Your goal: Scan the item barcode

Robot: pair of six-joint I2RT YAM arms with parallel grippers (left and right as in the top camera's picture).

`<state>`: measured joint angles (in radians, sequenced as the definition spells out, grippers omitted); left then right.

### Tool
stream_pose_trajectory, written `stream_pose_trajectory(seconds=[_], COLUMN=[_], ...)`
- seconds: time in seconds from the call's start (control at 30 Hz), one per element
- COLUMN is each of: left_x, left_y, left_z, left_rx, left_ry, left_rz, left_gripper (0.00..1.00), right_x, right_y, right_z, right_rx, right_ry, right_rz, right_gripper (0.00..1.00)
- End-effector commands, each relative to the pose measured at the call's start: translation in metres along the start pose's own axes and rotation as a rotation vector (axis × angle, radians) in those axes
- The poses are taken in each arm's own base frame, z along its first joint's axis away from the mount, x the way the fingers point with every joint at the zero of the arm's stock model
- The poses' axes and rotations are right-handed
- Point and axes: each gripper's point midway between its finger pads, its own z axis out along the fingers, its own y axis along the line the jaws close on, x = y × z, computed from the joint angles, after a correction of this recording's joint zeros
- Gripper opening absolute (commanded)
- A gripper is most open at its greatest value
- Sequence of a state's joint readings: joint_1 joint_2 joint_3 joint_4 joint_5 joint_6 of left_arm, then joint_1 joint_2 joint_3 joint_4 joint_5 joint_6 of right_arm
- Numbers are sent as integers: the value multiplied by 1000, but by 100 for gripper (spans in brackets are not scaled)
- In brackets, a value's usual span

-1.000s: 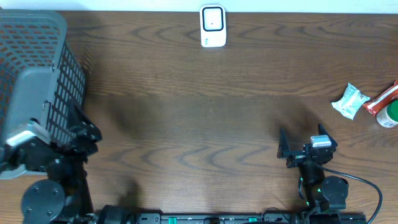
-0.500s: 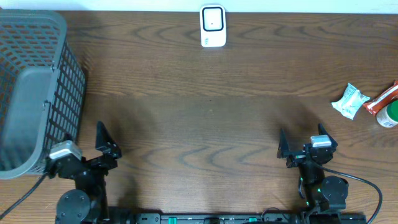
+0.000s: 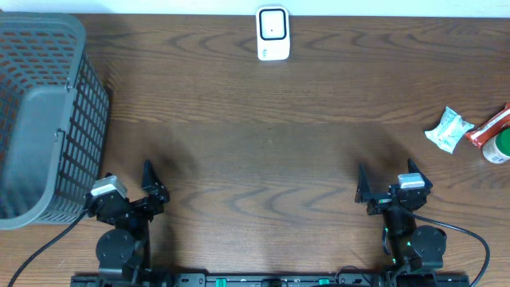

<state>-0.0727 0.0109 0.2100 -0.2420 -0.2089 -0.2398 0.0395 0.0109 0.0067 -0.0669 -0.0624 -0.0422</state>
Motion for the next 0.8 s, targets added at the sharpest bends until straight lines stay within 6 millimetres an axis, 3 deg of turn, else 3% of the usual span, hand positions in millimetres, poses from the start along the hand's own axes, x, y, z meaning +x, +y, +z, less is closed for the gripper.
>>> stream_pose_trajectory(seconds=[0.0, 0.47, 0.77], left_x=[6, 47, 48], left_y=[4, 16, 14], left_z=[5, 20, 20], left_rx=[-10, -39, -29], left_ry=[-20, 23, 23], left_rz=[-14, -1, 12], left_gripper=[85, 85, 86], right_x=[0, 0, 0], right_y=[-1, -1, -1], right_z=[0, 0, 0], right_rx=[4, 4, 4], right_ry=[0, 0, 0], right_rz=[-8, -8, -8], right_gripper=[99, 99, 99])
